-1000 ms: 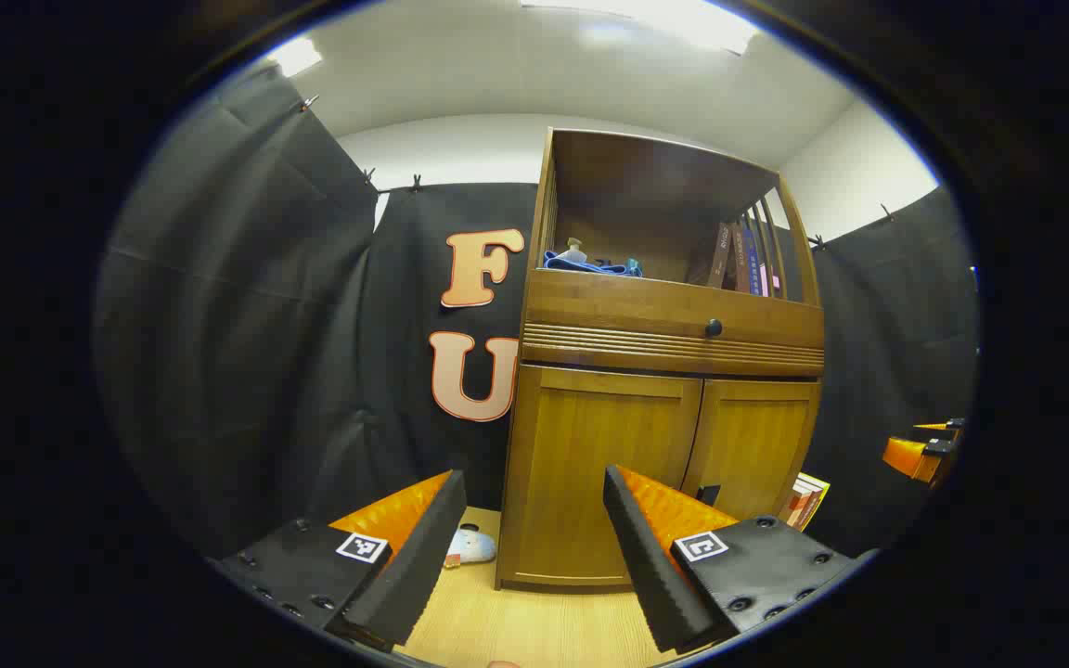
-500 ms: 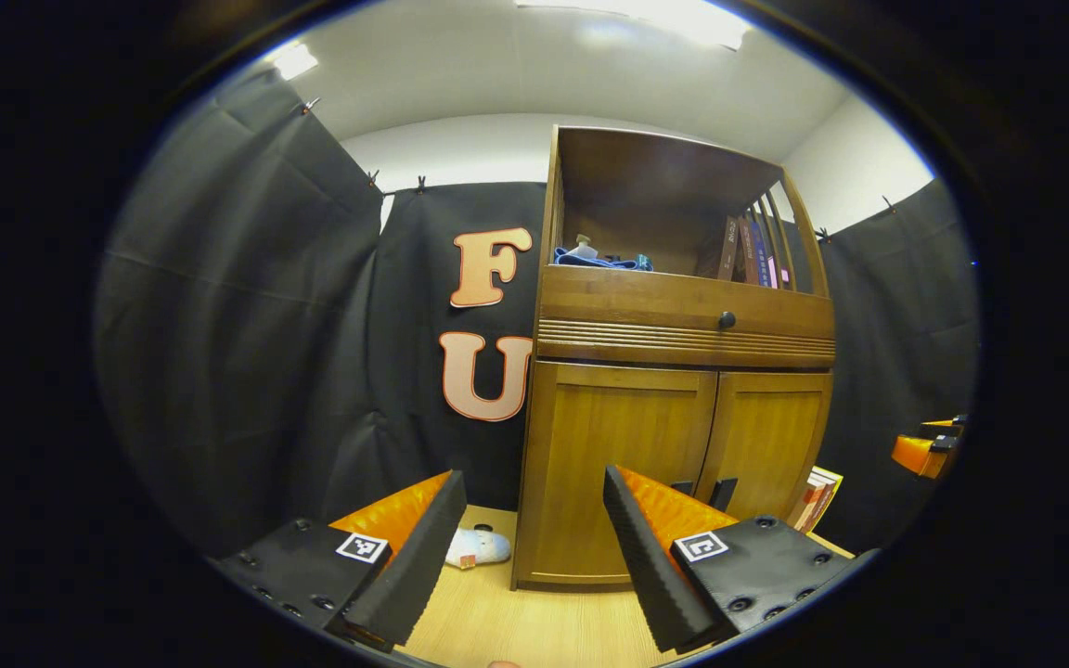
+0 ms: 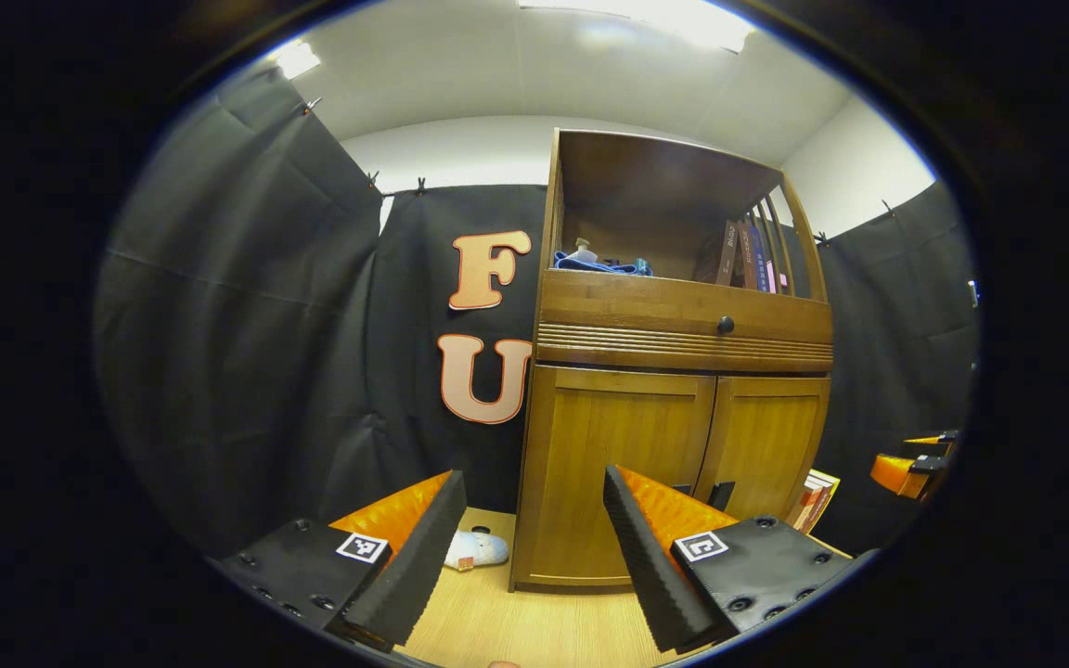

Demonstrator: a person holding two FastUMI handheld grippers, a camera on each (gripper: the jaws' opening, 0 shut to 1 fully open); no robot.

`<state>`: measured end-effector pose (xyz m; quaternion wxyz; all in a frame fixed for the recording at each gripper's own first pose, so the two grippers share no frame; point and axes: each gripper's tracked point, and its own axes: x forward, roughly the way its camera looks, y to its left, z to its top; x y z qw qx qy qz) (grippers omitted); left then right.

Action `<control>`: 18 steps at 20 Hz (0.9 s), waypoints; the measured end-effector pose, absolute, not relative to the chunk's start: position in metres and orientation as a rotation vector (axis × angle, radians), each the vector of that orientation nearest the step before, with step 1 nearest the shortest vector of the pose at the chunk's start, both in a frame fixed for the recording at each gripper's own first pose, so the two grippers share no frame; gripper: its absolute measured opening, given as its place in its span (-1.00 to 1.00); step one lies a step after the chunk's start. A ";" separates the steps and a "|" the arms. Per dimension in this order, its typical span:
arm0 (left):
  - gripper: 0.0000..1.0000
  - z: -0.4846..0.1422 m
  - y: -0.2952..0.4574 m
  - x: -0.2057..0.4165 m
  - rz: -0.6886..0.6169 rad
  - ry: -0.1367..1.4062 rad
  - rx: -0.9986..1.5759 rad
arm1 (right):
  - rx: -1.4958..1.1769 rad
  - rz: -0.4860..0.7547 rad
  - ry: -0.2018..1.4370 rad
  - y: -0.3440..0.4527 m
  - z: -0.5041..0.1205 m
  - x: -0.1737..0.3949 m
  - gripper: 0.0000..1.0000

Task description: Open the right door of the double-door shoe cabinet with the right hand, and open the left door with the left hand.

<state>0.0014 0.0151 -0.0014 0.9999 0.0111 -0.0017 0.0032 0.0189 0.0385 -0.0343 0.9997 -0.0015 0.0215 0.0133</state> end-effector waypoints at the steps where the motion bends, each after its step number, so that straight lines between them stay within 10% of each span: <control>1: 0.99 -0.002 0.016 0.001 0.006 -0.001 0.022 | -0.002 0.035 0.051 0.045 -0.040 0.023 0.88; 18: 0.99 0.001 0.048 -0.012 0.071 0.001 0.051 | 0.065 0.136 0.181 0.143 -0.154 0.169 0.88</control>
